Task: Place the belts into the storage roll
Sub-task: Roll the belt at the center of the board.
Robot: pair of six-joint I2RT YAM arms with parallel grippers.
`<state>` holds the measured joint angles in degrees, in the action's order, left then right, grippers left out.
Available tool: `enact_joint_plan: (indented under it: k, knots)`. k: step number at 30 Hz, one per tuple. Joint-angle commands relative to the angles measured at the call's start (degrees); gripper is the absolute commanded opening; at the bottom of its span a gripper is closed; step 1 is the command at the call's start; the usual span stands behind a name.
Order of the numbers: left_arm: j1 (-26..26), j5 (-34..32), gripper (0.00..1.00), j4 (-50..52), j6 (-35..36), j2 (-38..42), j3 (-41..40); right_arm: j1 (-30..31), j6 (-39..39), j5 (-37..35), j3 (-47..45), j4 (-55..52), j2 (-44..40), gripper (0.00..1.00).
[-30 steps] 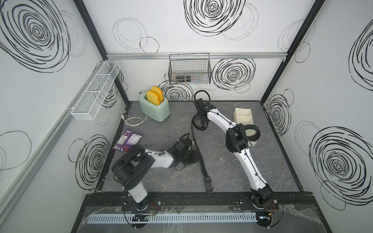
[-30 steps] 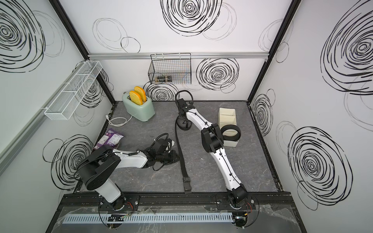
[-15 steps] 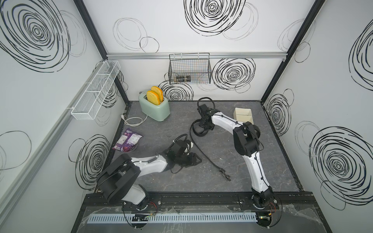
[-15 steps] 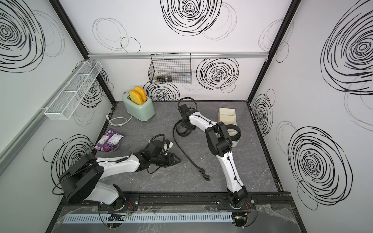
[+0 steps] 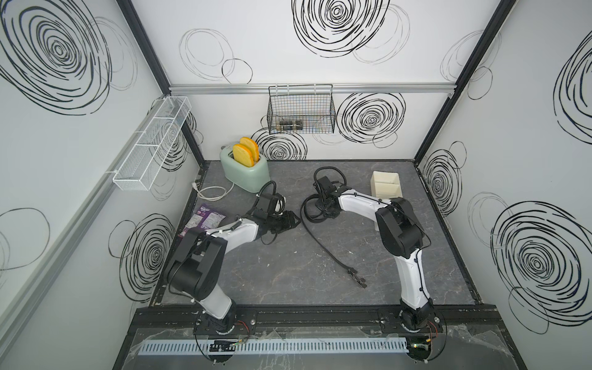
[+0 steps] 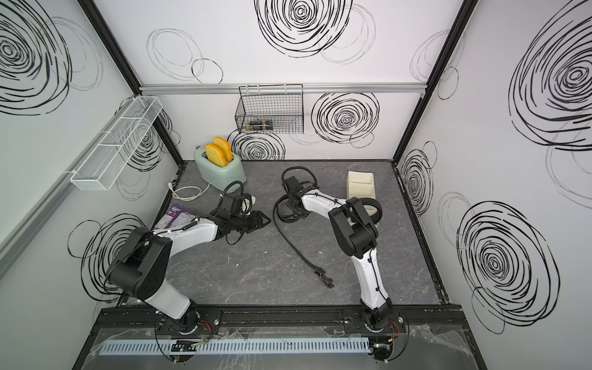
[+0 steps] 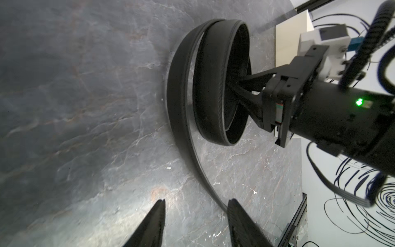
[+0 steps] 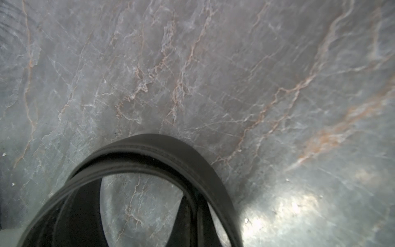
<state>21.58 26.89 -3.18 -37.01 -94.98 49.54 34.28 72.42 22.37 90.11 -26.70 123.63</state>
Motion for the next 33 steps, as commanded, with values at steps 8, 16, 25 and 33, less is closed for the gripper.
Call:
enact_joint_plan:
  k: [8,16,25,33]
  knots:
    - [6.14,-4.68,0.46,3.19,5.99,-9.09,8.40,0.57,-7.84,-8.40,4.26,-17.89,5.53,0.00]
    - [5.77,-9.54,0.20,7.46,7.69,-13.37,10.40,0.29,-12.75,-9.50,3.93,-19.77,6.38,0.00]
    - [4.96,-9.61,0.14,8.27,8.76,-16.88,10.11,-0.95,-17.64,-10.50,1.61,-18.83,4.28,0.00]
    - [3.63,-9.13,0.05,6.09,4.93,-12.69,5.65,-1.78,-16.36,-8.73,-1.84,-17.35,2.24,0.00]
